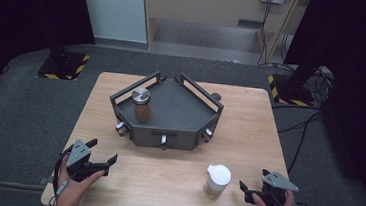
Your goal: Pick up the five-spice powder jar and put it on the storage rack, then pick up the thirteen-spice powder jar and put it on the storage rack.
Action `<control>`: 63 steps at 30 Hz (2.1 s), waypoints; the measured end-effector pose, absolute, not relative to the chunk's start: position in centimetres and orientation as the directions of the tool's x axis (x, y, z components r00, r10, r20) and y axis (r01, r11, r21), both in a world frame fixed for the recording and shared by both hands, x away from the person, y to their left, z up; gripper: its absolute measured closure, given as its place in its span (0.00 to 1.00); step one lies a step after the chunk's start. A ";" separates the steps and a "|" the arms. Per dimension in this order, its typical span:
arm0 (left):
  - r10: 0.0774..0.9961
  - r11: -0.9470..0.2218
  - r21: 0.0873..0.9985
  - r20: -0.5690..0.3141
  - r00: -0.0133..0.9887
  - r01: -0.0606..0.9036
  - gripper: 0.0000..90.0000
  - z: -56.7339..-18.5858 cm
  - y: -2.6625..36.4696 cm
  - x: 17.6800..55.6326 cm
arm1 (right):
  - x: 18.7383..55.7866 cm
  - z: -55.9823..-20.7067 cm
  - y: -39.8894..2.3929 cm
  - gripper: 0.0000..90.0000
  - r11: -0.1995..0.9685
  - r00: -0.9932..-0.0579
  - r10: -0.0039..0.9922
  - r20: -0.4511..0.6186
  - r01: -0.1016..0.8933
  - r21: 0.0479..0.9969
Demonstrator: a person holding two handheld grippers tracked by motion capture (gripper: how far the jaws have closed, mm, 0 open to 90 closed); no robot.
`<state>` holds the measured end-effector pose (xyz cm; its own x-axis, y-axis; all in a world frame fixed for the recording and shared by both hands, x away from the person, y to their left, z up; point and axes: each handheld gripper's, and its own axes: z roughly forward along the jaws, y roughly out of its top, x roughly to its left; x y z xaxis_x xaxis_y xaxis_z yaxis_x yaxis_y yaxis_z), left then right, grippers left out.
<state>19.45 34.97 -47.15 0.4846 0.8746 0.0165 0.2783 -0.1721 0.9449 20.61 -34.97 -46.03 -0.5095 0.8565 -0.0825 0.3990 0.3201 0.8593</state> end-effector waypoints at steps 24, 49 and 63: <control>0.850 -0.197 0.944 0.030 0.526 0.265 0.04 -47.0 35.0 20.2 | 21.0 -45.7 -35.8 0.03 0.336 -0.585 0.809 -0.057 0.380 0.862; 0.846 -0.208 0.942 0.039 0.532 0.262 0.04 -47.0 35.0 20.2 | 22.1 -45.2 -35.2 0.03 0.375 -0.726 0.687 -0.022 0.329 0.867; 0.847 -0.211 0.941 0.039 0.531 0.267 0.05 -47.1 35.0 20.3 | 22.5 -44.7 -35.1 0.02 0.376 -0.757 0.653 -0.008 0.315 0.872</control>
